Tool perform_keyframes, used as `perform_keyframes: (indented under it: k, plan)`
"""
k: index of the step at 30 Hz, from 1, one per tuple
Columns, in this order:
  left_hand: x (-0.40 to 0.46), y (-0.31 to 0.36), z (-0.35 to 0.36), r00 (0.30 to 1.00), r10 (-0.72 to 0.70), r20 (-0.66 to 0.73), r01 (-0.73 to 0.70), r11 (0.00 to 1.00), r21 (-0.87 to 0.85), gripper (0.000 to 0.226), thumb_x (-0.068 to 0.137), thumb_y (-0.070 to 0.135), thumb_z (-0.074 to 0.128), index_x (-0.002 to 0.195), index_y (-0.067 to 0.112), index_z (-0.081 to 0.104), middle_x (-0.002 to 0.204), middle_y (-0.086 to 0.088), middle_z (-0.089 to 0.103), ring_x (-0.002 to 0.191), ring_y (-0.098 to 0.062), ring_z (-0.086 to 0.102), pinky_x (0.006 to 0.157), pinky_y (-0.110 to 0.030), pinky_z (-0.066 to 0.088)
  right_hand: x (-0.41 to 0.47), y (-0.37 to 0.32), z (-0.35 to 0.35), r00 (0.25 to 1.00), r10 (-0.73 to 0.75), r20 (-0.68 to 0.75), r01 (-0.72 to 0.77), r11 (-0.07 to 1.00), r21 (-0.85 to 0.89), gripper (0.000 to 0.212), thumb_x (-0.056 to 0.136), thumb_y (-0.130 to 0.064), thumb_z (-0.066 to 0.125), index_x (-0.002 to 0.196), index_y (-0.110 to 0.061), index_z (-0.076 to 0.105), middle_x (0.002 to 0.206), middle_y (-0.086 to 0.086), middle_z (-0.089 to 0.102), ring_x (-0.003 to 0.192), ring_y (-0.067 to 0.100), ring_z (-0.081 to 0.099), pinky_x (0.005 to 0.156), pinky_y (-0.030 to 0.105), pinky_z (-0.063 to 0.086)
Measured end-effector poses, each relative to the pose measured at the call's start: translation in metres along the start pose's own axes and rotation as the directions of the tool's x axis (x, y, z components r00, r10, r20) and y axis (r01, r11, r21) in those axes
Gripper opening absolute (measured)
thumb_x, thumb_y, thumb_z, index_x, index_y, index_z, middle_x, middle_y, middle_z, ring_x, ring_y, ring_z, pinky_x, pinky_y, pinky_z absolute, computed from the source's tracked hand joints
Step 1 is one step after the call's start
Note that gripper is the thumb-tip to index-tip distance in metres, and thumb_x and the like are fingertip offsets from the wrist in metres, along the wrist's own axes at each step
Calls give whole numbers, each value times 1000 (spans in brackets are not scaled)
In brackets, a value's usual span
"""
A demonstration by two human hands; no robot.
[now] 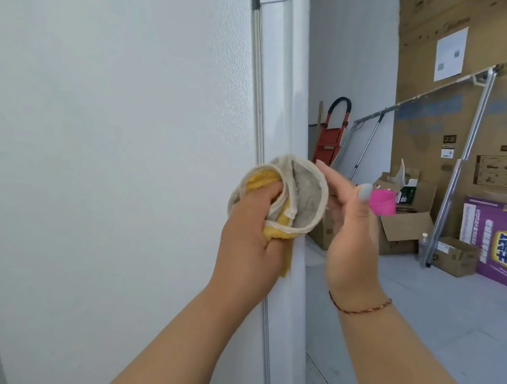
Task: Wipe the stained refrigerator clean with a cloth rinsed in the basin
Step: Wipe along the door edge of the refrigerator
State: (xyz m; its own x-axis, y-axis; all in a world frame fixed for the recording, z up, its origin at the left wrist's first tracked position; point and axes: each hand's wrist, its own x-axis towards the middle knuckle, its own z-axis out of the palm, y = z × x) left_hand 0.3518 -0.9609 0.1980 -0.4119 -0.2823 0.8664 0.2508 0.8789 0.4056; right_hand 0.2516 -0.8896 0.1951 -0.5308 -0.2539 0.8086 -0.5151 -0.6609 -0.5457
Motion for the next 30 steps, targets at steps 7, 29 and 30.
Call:
perform_keyframes:
  k: [7, 29, 30]
  plan:
    - [-80, -42, 22, 991, -103, 85, 110, 991, -76, 30, 84, 18, 48, 112, 24, 57, 99, 11, 58, 92, -10, 56, 78, -20, 46, -27, 15, -10, 994, 44, -96, -47, 998, -30, 83, 75, -86, 25, 120, -25, 60, 126, -6, 62, 120, 6, 56, 105, 29, 42]
    - [-269, -109, 39, 496, -576, 649, 793, 606, -68, 49, 66, 0, 64, 101, 34, 68, 83, 12, 66, 76, -1, 57, 67, -22, 48, -241, 128, -52, 890, 387, 243, -342, 917, -207, 69, 98, -59, 26, 90, -10, 73, 90, 2, 72, 88, 23, 69, 74, 46, 54]
    - [-283, -117, 41, 427, -591, 685, 825, 564, -29, 54, 66, -3, 65, 108, 31, 68, 92, 5, 68, 83, -4, 59, 73, -24, 51, -249, 131, -57, 883, 411, 226, -364, 905, -220, 66, 97, -60, 27, 88, -14, 73, 88, 1, 73, 86, 22, 69, 72, 46, 55]
